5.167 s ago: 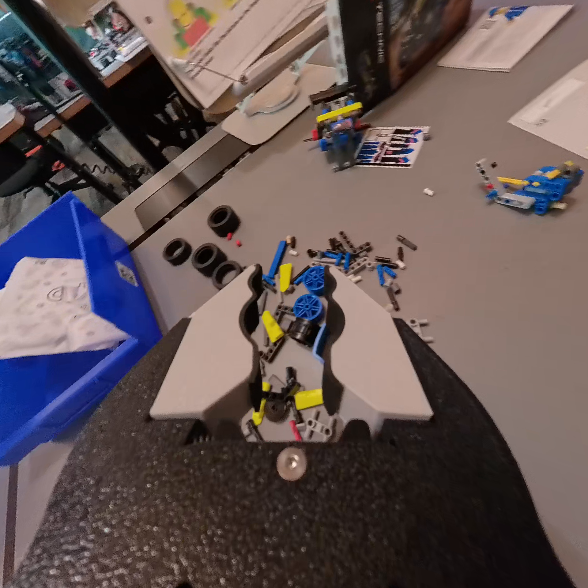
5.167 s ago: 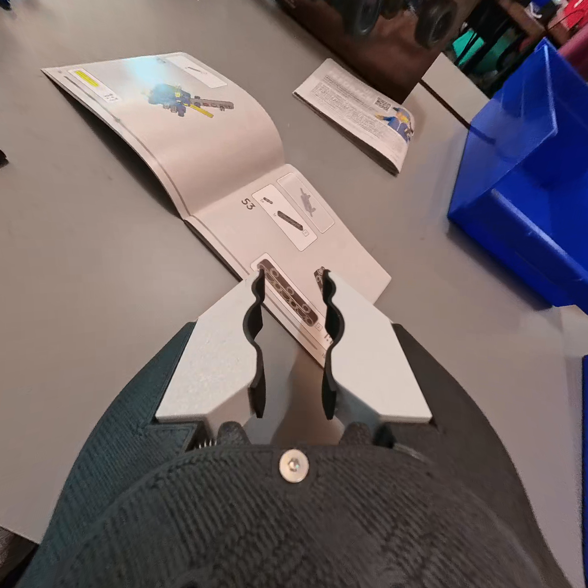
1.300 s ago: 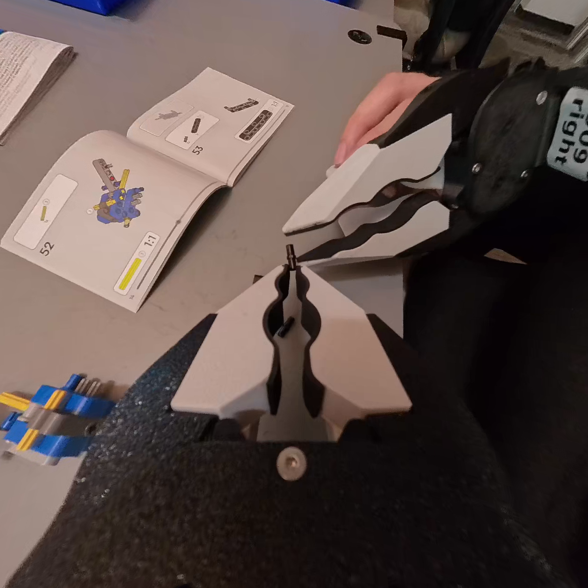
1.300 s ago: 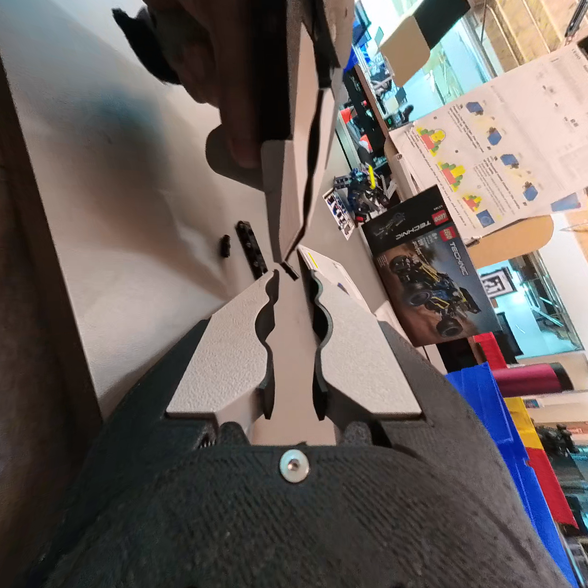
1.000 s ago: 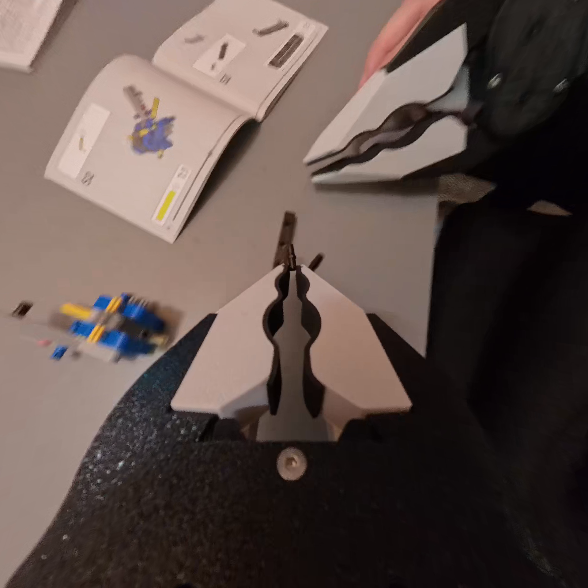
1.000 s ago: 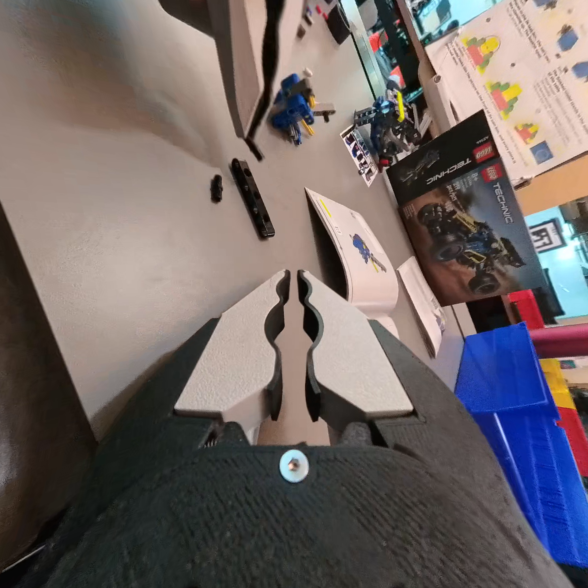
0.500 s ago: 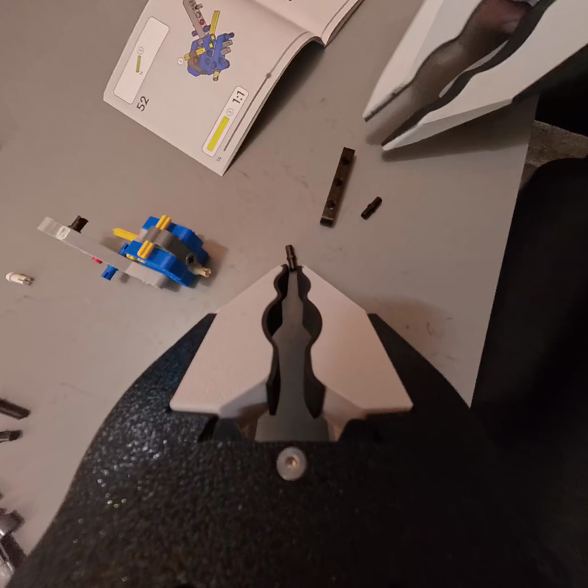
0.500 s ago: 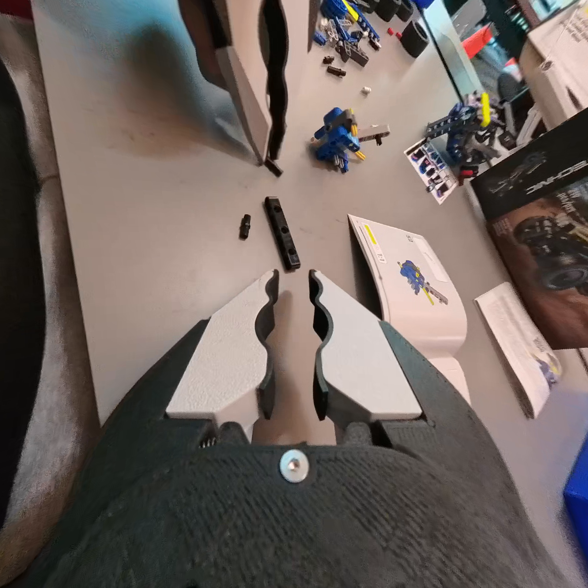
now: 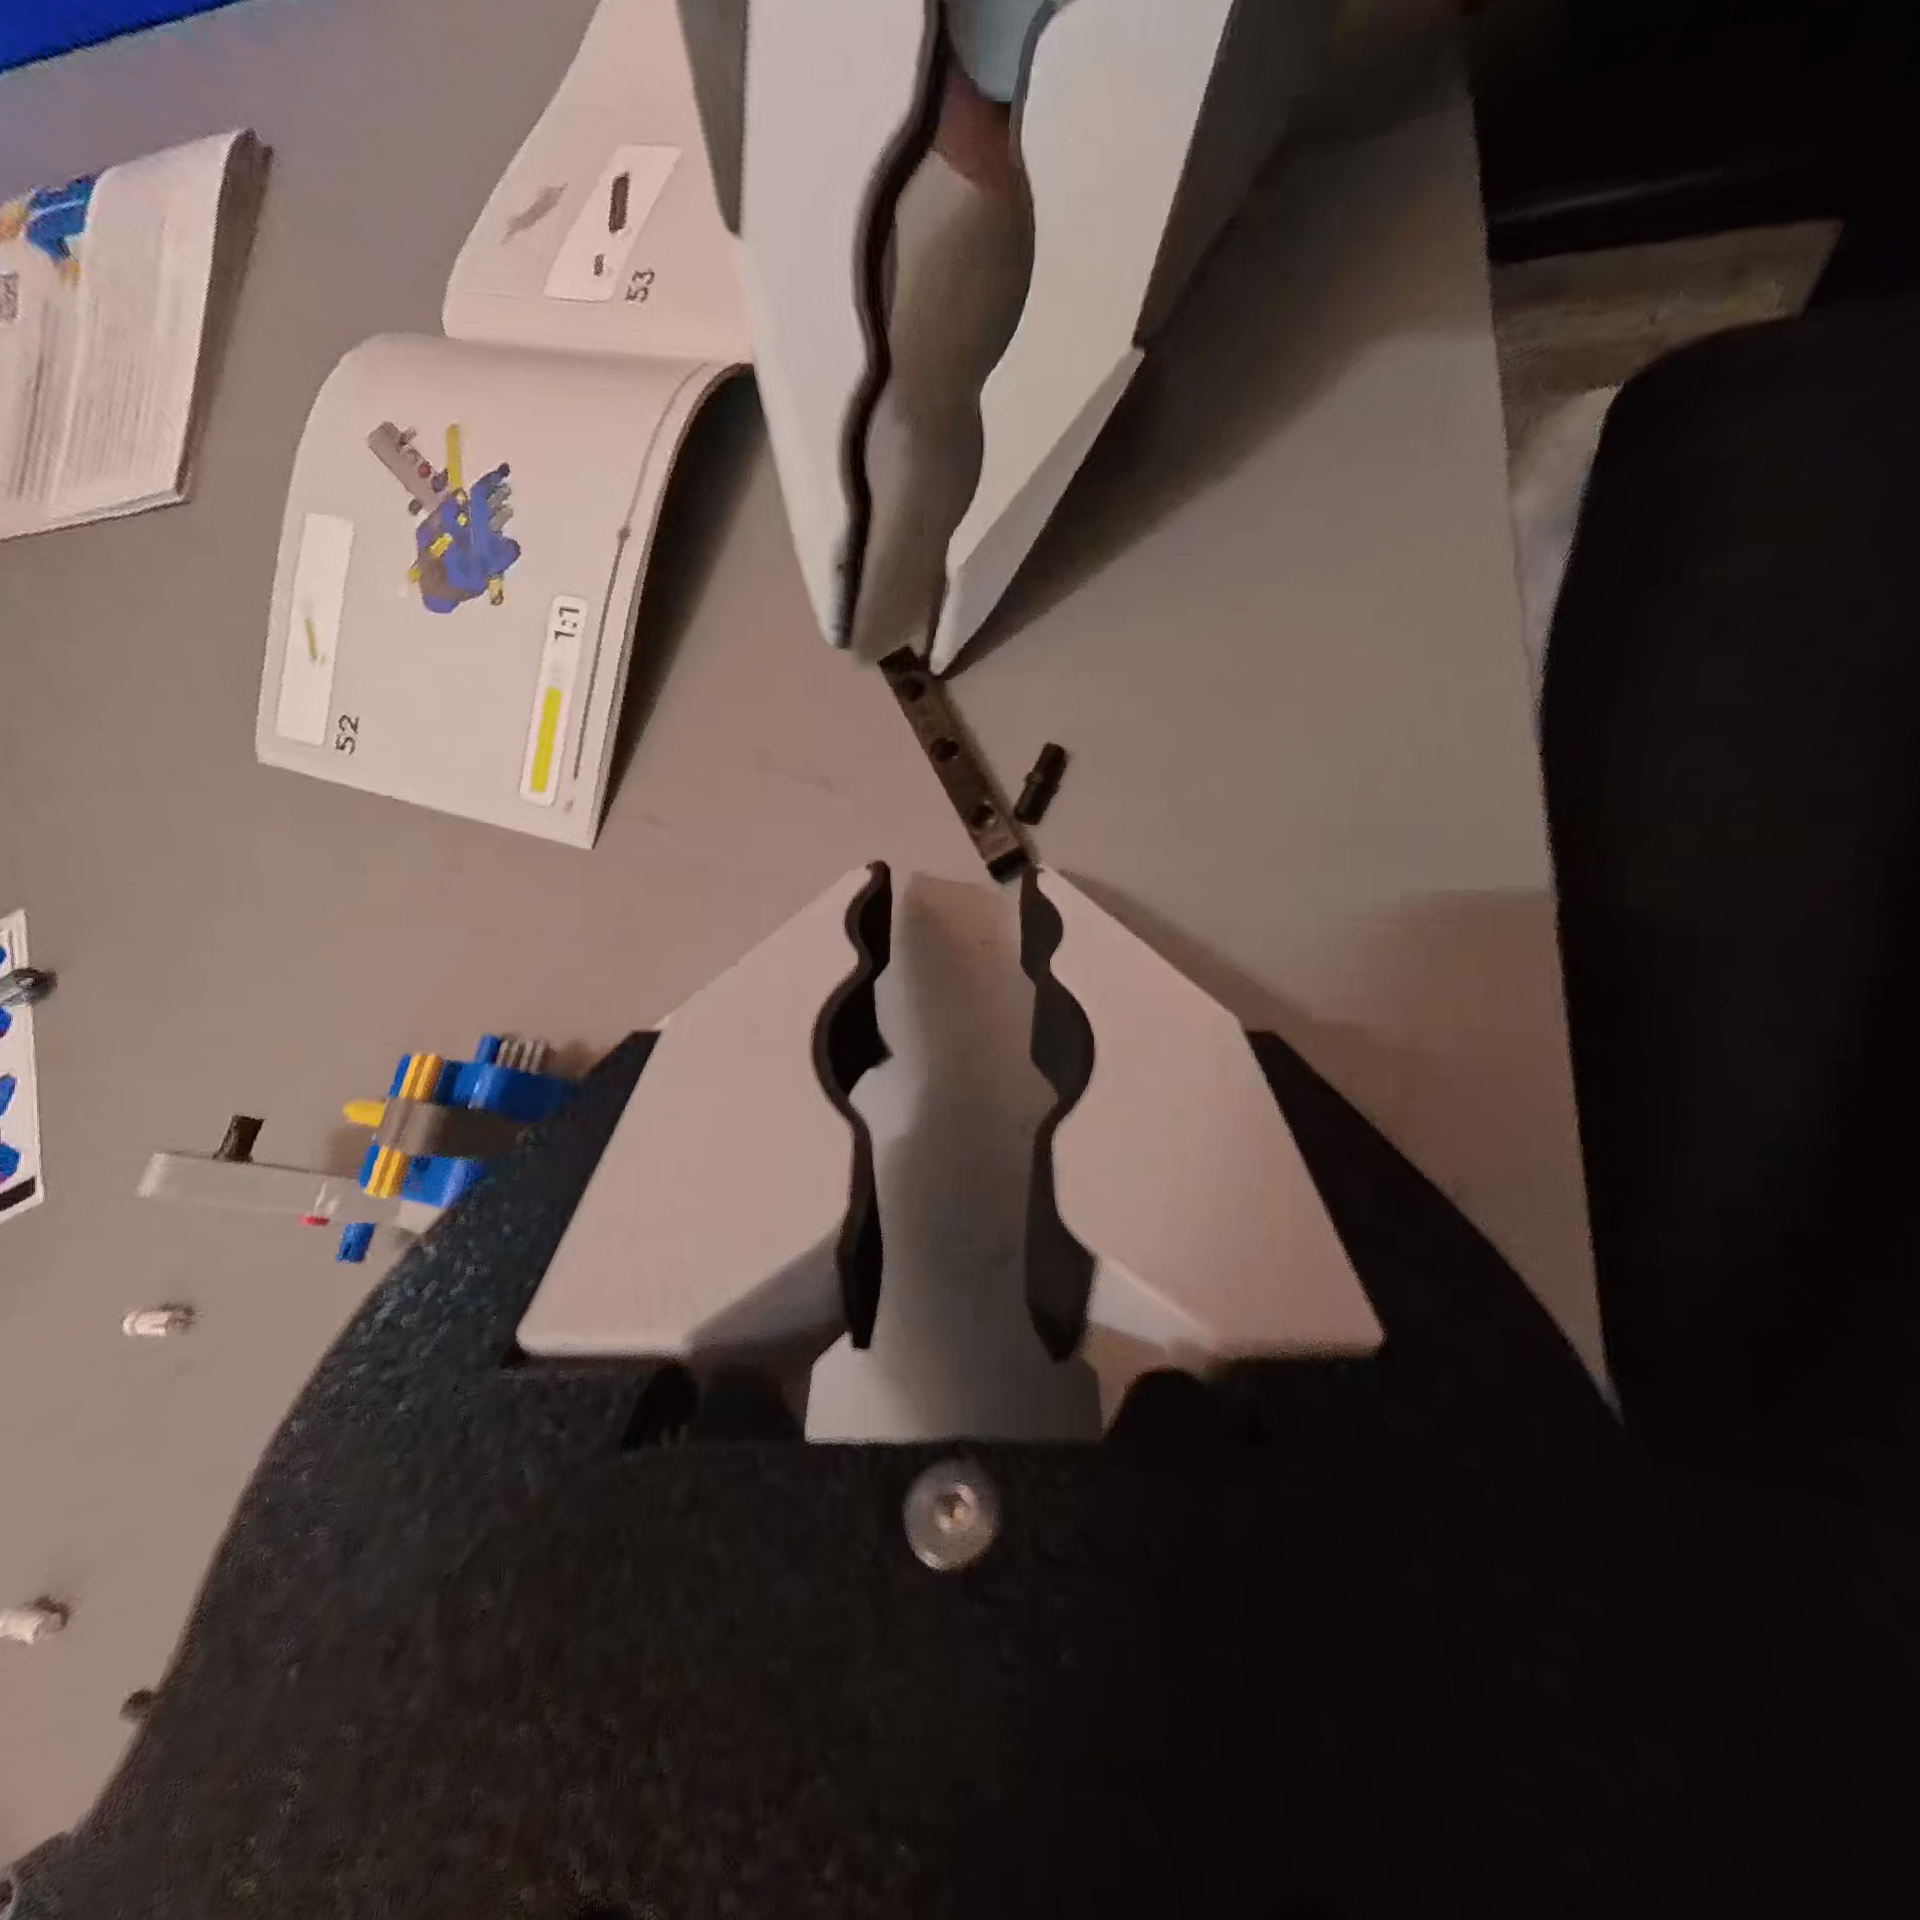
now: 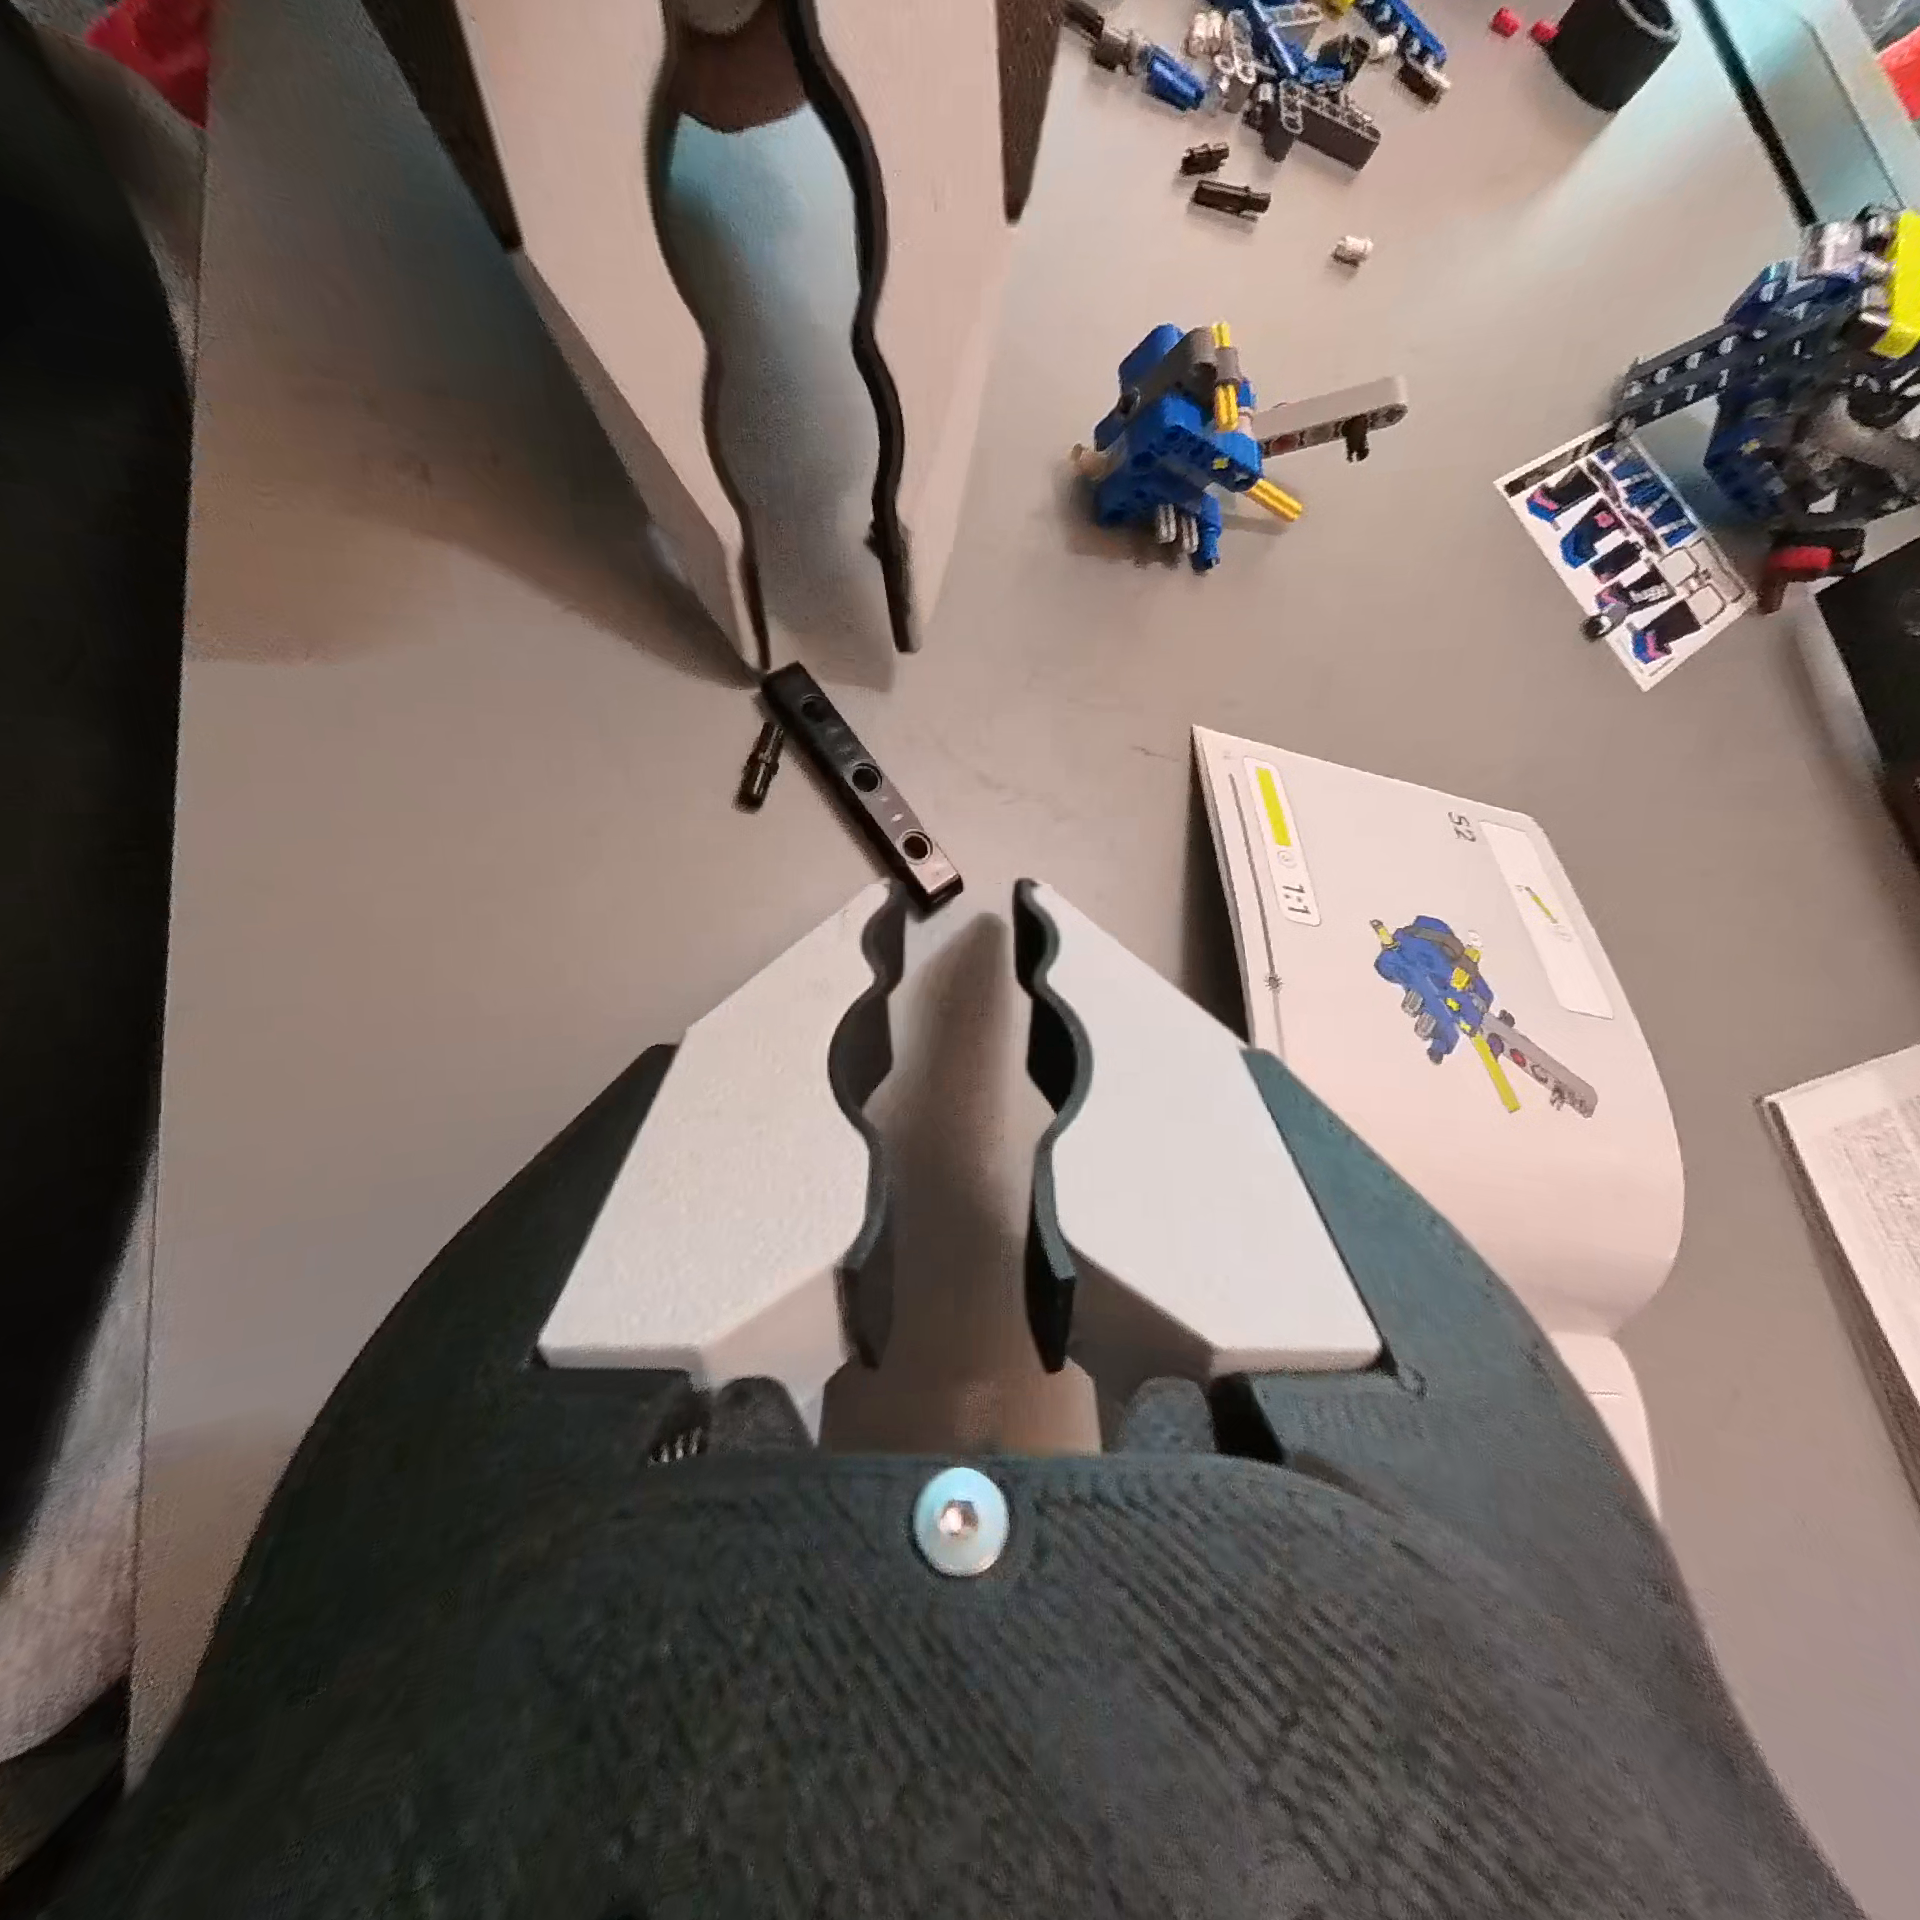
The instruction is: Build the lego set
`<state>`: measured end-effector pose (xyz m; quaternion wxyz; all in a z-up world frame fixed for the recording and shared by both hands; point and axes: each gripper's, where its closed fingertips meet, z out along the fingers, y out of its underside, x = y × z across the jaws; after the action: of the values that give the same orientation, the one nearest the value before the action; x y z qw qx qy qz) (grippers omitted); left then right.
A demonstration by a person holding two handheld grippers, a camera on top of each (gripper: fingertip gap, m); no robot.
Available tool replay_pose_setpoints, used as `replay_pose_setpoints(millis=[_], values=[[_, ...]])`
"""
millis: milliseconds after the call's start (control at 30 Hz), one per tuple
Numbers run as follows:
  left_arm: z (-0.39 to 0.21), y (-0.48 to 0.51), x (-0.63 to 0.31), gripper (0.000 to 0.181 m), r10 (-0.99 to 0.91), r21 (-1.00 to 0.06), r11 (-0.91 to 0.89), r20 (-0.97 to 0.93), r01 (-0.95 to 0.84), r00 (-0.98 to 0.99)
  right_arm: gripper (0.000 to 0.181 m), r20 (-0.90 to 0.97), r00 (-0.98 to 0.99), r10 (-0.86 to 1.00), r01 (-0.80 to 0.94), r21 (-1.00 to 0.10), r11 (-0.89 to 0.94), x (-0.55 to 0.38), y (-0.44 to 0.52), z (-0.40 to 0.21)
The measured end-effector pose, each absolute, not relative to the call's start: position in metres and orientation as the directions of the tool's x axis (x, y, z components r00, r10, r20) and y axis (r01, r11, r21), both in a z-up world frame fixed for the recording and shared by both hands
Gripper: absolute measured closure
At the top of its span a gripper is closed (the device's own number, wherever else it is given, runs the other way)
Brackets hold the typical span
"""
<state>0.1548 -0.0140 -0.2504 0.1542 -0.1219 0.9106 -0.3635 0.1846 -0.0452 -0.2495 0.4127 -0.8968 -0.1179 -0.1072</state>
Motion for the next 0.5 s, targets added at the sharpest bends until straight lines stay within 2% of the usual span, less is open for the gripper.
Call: replay_pose_setpoints(millis=[100, 167, 233, 400, 500], values=[[-0.251, -0.018, 0.155, 0.161, -0.325, -0.704, 0.701, -0.171, -0.115, -0.930, 0.160, 0.288, 0.940, 0.185, 0.339, -0.715, -0.611, 0.178, -0.043, -0.249], [-0.252, -0.019, 0.154, 0.161, -0.322, -0.702, 0.702, -0.166, -0.118, -0.932, 0.165, 0.334, 0.912, 0.236, 0.408, -0.702, -0.583, 0.174, -0.040, -0.249], [-0.253, -0.020, 0.154, 0.163, -0.320, -0.705, 0.699, -0.160, -0.119, -0.934, 0.172, 0.316, 0.919, 0.237, 0.395, -0.709, -0.585, 0.175, -0.037, -0.251], [-0.249, -0.013, 0.159, 0.160, -0.316, -0.697, 0.714, -0.239, -0.064, -0.918, 0.174, 0.089, 0.978, 0.191, 0.194, -0.730, -0.655, 0.171, -0.038, -0.250], [-0.249, -0.015, 0.156, 0.158, -0.268, -0.695, 0.719, -0.274, -0.003, -0.924, 0.174, -0.158, 0.975, 0.156, -0.002, -0.710, -0.705, 0.164, -0.041, -0.250]])
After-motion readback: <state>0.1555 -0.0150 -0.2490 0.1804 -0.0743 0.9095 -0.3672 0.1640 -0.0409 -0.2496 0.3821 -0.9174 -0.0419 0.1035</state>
